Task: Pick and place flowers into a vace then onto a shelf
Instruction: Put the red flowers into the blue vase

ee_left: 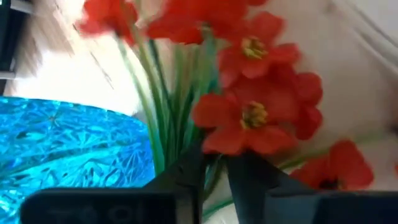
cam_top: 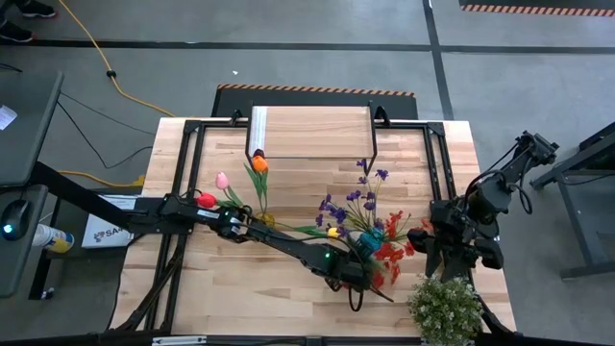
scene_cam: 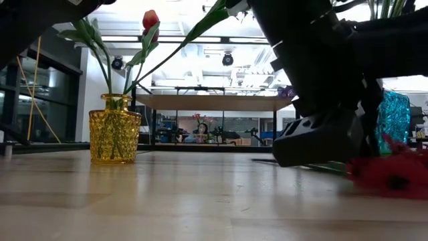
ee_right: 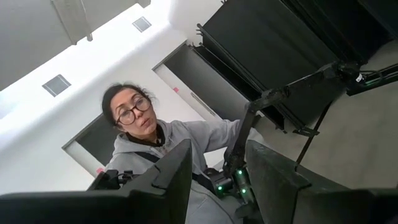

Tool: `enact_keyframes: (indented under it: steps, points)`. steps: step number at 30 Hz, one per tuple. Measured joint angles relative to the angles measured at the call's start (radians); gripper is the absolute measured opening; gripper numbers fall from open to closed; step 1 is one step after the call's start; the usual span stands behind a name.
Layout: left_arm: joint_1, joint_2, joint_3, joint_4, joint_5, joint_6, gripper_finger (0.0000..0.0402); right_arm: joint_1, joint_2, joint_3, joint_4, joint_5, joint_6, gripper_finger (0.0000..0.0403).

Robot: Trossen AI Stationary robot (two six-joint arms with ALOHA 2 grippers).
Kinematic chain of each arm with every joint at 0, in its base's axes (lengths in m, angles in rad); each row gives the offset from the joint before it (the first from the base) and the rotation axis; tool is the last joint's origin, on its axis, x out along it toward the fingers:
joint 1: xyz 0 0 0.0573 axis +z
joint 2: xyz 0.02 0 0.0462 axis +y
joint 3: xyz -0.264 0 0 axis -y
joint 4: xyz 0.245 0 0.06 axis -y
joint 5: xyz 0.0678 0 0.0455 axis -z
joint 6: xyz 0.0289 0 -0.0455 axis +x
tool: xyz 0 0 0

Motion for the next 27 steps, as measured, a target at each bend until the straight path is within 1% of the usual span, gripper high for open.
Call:
enact_keyframes:
  steps: [4,9,12,16,19,25,27]
  points:
    - [-0.013,0.002,-0.003,-0.002,-0.075,0.0,0.0065,0.0,0.0,0.0,0.0,0.0,0.0,0.0142]
    - [-0.04,0.003,0.007,-0.009,-0.141,0.0,0.0035,0.0,0.0,0.0,0.0,0.0,0.0,0.0142]
    - [-0.056,0.001,0.025,-0.002,-0.168,0.0,0.0032,0.0,0.0,0.0,0.0,0.0,0.0,0.0142]
    - [-0.08,-0.005,0.025,0.003,-0.23,0.0,0.0046,0.0,0.0,0.0,0.0,0.0,-0.001,0.0142]
    - [-0.095,-0.018,0.025,0.01,-0.239,-0.008,0.005,0.0,0.0,0.0,0.0,0.0,-0.005,0.0142]
    - [-0.133,-0.036,0.026,-0.006,-0.243,-0.075,0.0026,0.0,0.0,0.0,0.001,0.0,-0.005,0.0142]
    - [-0.144,-0.044,0.026,0.005,-0.239,-0.101,0.0025,0.0,0.0,0.0,0.001,0.0,-0.008,0.0142]
